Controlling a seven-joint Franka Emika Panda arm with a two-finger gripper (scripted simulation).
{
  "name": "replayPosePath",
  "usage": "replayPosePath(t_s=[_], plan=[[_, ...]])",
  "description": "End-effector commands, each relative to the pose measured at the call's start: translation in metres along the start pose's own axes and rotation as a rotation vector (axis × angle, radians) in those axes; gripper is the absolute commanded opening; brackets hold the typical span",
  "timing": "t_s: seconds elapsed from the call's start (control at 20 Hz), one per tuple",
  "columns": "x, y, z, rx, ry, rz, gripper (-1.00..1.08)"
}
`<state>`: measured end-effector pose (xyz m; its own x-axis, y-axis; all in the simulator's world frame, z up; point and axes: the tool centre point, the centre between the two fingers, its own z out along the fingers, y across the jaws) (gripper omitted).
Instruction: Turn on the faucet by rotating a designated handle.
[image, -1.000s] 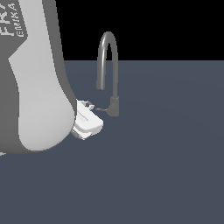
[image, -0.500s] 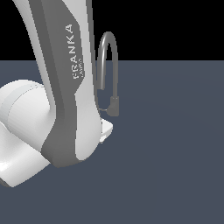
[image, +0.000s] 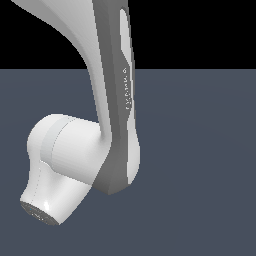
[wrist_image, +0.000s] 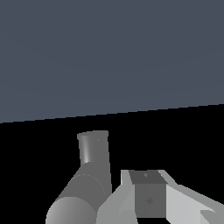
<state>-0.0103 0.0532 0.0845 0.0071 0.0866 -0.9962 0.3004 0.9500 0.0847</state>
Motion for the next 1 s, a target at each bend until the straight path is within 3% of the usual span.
replayPosePath(t_s=[0.0, 0.4, 0.8, 0.95], plan=[[0.005, -0.002, 0.004, -0.028, -0.005, -0.029, -1.00], [0.013, -0.006, 0.013, -0.076, -0.015, -0.081, -1.00], [0.014, -0.006, 0.014, -0.081, -0.016, -0.087, -1.00], [0.002, -0.002, 0.014, -0.081, -0.016, -0.087, -1.00]])
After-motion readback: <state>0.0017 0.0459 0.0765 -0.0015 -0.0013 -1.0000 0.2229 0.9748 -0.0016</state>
